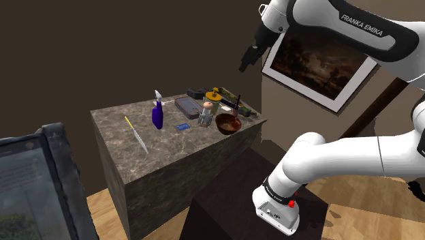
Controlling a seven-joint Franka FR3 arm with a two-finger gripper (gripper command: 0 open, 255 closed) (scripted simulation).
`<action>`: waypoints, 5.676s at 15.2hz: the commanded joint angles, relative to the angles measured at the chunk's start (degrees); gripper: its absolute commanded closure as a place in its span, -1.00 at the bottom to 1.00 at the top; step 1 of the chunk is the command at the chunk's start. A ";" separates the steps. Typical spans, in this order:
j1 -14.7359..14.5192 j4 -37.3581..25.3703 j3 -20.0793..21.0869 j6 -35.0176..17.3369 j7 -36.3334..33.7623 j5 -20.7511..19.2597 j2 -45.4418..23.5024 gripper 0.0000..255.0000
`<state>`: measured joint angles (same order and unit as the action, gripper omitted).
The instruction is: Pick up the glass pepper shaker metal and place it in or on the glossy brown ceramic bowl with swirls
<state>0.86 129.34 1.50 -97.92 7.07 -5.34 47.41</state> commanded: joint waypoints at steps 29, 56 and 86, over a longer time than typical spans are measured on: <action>3.43 -4.79 -12.87 -34.46 15.74 -2.67 -48.55 -1.00; 6.97 -16.26 -13.07 -43.15 21.60 1.01 -71.65 1.00; 6.16 -21.28 -13.70 -28.31 22.31 -0.14 -61.67 1.00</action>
<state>7.09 108.34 -12.20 -126.92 29.39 -5.42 -14.67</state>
